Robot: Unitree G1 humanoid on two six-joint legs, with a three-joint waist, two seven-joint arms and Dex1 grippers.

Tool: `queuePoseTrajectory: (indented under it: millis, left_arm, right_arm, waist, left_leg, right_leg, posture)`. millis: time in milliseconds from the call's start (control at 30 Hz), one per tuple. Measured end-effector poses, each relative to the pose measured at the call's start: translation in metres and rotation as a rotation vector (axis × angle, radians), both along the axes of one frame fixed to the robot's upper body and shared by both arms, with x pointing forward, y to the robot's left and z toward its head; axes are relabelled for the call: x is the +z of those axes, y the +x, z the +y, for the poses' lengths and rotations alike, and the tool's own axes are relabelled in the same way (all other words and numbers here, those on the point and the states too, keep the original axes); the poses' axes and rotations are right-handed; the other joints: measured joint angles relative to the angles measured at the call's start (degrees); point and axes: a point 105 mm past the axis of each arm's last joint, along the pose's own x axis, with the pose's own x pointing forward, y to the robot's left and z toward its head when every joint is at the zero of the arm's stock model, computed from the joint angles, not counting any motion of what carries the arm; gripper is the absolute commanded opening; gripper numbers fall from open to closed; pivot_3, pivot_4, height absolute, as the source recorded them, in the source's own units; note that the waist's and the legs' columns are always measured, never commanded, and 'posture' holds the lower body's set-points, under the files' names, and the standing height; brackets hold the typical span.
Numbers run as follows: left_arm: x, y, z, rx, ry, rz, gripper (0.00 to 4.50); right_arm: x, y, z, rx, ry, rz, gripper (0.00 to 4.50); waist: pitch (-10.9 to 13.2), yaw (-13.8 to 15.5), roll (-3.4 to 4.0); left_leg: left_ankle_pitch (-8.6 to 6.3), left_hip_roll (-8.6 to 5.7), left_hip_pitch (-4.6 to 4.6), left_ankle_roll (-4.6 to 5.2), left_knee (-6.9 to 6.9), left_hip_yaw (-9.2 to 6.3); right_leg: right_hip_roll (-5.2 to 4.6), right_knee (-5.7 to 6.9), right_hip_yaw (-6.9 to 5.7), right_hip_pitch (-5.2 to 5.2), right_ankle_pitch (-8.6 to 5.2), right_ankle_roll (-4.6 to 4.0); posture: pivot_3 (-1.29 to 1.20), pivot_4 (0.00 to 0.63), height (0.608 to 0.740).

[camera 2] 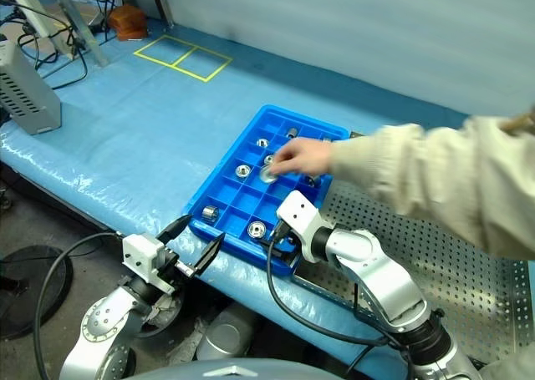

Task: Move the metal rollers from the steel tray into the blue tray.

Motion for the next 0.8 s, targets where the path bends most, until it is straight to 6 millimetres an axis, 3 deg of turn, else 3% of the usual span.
queuePoseTrajectory:
  millis: [800]
  left_arm:
    - [-0.0003,0.0000,-0.0003,-0.008,0.009,0.002,4.50]
  right_arm:
    - [-0.0006,-0.0010,0.0000,-0.022,0.011,0.002,4.49]
  waist:
    - [-0.1,-0.6,0.16]
  left_leg:
    - [-0.02,0.01,0.00,0.03,0.16,0.00]
  right_leg:
    - [0.00,0.10,0.00,0.00,0.00,0.00]
  posture:
    - [0.42,0.150,0.740]
